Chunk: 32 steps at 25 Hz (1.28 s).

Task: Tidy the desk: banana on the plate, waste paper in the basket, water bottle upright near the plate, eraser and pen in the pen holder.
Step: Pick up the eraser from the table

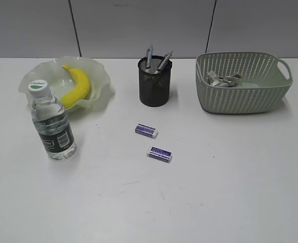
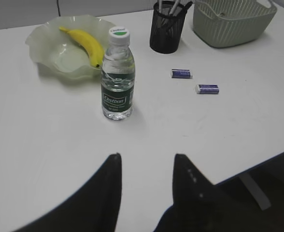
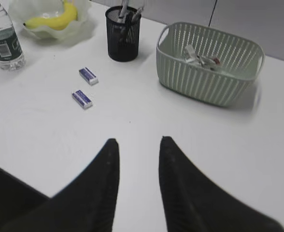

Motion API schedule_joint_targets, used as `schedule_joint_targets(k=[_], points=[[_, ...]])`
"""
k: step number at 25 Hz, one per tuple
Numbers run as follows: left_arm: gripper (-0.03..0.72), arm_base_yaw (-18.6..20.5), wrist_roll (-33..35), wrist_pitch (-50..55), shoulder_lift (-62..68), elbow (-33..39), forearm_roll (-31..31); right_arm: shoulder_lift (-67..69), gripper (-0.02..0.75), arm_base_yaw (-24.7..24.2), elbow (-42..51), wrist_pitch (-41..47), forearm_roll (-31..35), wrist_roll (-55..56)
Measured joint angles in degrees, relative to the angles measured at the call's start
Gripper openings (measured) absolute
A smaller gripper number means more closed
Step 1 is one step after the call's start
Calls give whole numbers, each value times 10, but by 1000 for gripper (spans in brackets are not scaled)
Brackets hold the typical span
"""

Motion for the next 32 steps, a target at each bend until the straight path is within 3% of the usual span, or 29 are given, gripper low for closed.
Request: schedule_joint_targets(k=[5,10,14,18,22,32], points=[[269,0,12,-3,0,0,-1,186,241,0,-28,-91,1,-66],[269,0,28,-5,0,0,-2,425,241,0,-130,-115,22,-136],[269,0,32,-5,0,0,-2,609,257,0,-245,-91,73,-215],[269,0,33,-5,0,0,-2,774,343,3,-347,-60,96,-258],[269,0,33,-5,0,0,-2,908,415,24,-429,-43,94,-267],[269,0,34,-5,0,0,-2,1121,428,66,-533,-8,51,-263]])
